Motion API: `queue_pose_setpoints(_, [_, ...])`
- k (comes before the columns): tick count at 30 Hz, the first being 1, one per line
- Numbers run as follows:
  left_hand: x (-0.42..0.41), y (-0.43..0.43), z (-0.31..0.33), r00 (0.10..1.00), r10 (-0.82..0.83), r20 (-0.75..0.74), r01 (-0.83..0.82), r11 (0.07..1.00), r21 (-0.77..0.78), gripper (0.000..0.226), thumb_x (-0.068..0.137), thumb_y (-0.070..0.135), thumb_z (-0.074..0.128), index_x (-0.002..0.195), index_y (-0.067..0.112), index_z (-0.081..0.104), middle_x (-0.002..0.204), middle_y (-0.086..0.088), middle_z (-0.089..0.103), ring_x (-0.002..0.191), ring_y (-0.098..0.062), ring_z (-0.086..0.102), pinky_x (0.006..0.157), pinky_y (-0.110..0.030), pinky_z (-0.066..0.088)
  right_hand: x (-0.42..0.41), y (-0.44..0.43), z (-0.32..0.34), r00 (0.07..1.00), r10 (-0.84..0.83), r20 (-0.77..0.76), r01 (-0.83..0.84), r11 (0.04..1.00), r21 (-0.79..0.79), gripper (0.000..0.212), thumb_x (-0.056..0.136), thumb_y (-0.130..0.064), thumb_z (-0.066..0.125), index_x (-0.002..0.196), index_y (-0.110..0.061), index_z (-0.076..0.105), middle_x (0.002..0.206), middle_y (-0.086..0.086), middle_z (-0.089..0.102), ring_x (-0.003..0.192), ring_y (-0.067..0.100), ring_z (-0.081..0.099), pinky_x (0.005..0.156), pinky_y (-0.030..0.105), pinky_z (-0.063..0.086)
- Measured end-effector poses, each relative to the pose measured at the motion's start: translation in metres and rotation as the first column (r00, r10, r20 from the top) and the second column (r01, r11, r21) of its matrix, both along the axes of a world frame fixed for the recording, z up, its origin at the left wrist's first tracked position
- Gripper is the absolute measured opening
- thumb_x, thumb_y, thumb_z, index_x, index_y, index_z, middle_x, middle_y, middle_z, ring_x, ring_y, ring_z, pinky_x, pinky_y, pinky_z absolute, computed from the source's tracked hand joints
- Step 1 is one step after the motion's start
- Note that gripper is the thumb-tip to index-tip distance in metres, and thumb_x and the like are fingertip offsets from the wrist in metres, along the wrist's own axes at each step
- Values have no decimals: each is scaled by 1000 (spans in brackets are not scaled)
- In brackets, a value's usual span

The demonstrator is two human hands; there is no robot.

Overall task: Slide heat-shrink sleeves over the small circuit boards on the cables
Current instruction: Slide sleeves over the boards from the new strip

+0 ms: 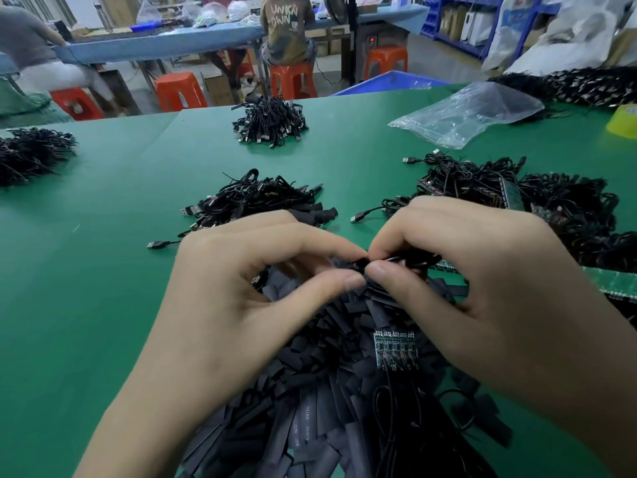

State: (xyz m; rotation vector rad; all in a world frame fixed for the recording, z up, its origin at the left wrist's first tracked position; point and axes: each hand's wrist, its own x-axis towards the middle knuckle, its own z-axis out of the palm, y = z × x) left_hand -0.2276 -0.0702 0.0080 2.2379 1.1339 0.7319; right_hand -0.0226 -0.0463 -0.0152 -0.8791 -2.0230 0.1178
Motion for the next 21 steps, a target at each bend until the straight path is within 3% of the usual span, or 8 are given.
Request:
queue_pose_setpoints(1, [4,10,4,992,112,50,-113,993,22,27,80,62,71,91,37,72,72,25,70,73,9,67,75,-9,46,1,0,-1,1000,6,-1,-7,1000,-18,5,89,-32,56,84,-31,54,76,-14,49,73,4,51,73,17,43])
queue_pose_setpoints(6, [0,10,-7,972,116,206,-123,992,20,30,73,56,68,96,39,76,82,16,76,85,-5,74,78,-14,54,9,-3,-4,998,-29,52,33,996,-81,10,93,-46,55,88,-37,57,79,-15,54,78,8,60,69,36,50])
queue_pose_setpoints(9, [-1,6,-8,952,84,293,-90,996,7,20,69,54,79,88,47,77,82,13,76,79,-9,73,73,-11,52,9,-5,-6,999,18,-28,-21,995,-99,7,90,-41,58,88,-36,63,78,-20,56,82,1,61,74,15,48])
queue_pose_setpoints(14, [6,-3,-7,926,27,378,-70,993,99,11,78,32,85,85,28,76,75,4,71,64,-9,65,64,-17,52,18,-5,-2,997,56,53,-47,988,-149,10,97,-48,56,93,-41,62,88,-21,60,85,8,64,69,28,48])
queue_pose_setpoints(21, [8,-3,-6,913,-27,408,33,999,-10,15,79,20,85,86,21,72,75,-6,68,64,-19,60,64,-20,51,20,-6,-2,994,90,65,-80,985,-150,11,98,-46,56,94,-40,64,88,-24,60,86,5,65,69,22,47])
